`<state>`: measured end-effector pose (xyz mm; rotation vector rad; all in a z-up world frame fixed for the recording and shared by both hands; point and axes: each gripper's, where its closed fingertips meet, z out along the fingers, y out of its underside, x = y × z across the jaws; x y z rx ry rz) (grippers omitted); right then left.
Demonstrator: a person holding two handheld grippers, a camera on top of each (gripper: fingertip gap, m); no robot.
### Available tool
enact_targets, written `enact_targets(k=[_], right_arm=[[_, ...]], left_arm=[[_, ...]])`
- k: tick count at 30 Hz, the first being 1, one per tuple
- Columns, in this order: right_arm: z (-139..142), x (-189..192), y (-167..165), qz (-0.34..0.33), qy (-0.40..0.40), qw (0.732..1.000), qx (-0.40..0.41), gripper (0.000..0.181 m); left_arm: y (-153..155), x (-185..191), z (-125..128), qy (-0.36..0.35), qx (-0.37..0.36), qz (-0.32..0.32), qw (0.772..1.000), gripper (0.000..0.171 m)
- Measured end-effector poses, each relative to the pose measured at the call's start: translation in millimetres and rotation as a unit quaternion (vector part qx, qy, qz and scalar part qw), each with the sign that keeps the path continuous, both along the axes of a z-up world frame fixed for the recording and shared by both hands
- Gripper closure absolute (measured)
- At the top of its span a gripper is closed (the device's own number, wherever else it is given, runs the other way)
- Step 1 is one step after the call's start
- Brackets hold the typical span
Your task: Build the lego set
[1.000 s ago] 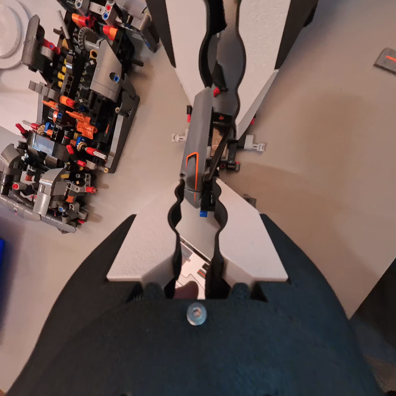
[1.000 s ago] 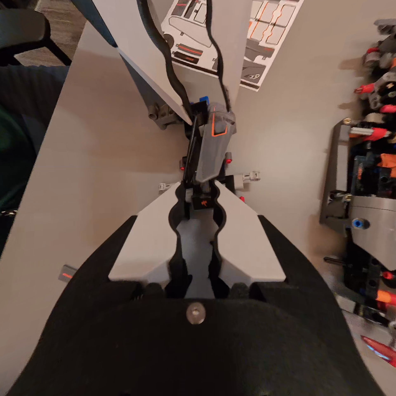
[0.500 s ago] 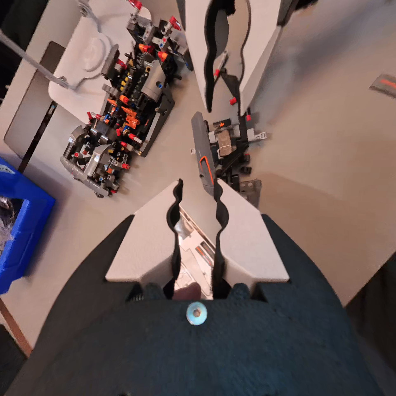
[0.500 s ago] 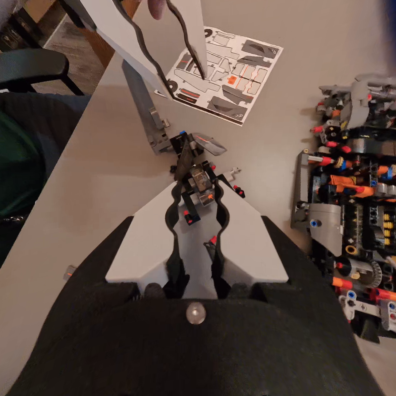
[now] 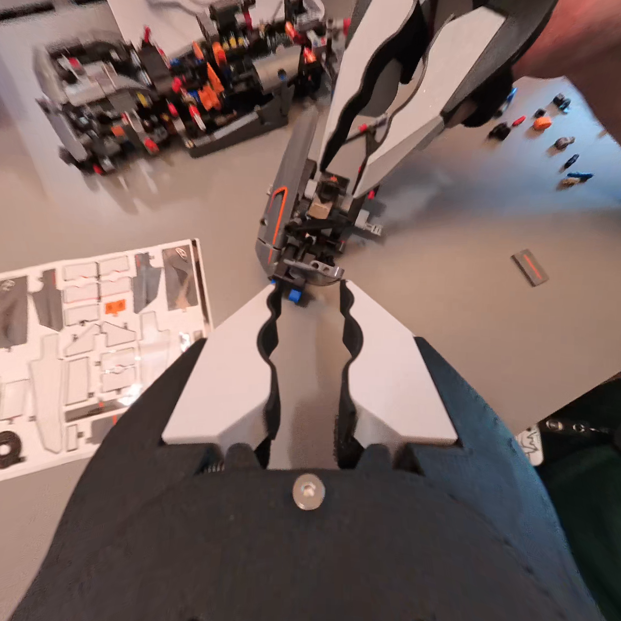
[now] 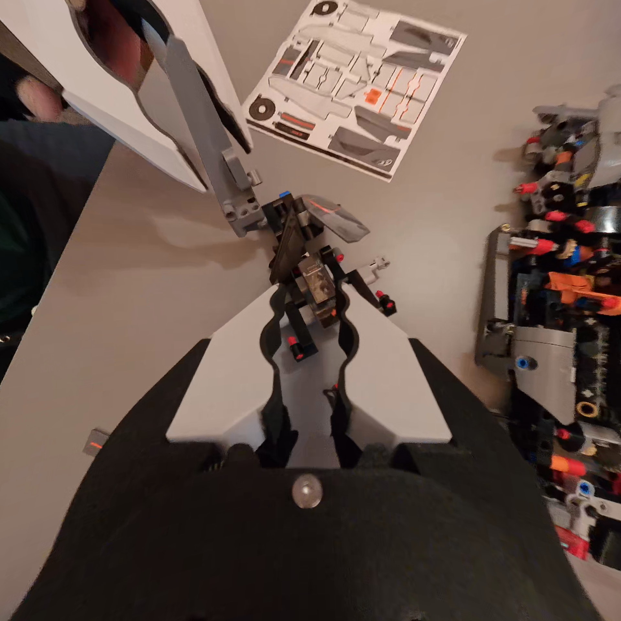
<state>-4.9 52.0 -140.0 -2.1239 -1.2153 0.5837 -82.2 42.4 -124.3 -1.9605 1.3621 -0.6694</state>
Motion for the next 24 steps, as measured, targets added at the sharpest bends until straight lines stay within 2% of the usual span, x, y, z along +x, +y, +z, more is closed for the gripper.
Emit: enact_targets(k=[2, 5, 8, 11, 14, 16, 20, 24], right_arm=[[-7, -4, -3, 0.007, -0.012, 1.000, -0.010, 0.154], [-12, -9, -8, 0.009, -0.016, 0.999, -0.031, 0.154], [-12, -16, -11, 0.015, 0.004, 0.999, -0.046, 0.152], [-9, -21, -20, 0.035, 0.028, 0.996, -0.072, 0.151], [-9, -16, -23, 0.031, 0.023, 0.995, -0.089, 0.146], [-3, -6, -24, 0.023, 0.025, 0.995, -0.096, 0.146], [8, 16, -20, -0.007, 0.027, 0.995, -0.100, 0.148], [23, 31, -2, -0.050, 0.029, 0.997, -0.047, 0.146]], left_arm=[[5, 3, -9, 0.005, 0.005, 0.017, 1.000, 0.141], [13, 9, -6, -0.026, -0.014, 0.039, 0.999, 0.150], [29, 7, -5, -0.017, 0.013, 0.055, 0.998, 0.159], [44, 7, -1, -0.025, 0.030, 0.064, 0.997, 0.160], [47, 14, -2, -0.055, -0.007, 0.055, 0.997, 0.155], [37, 17, 6, -0.091, -0.024, 0.033, 0.995, 0.141], [26, 18, 12, -0.109, -0.020, 0.020, 0.994, 0.126], [16, 24, 8, -0.106, -0.013, 0.032, 0.994, 0.121]])
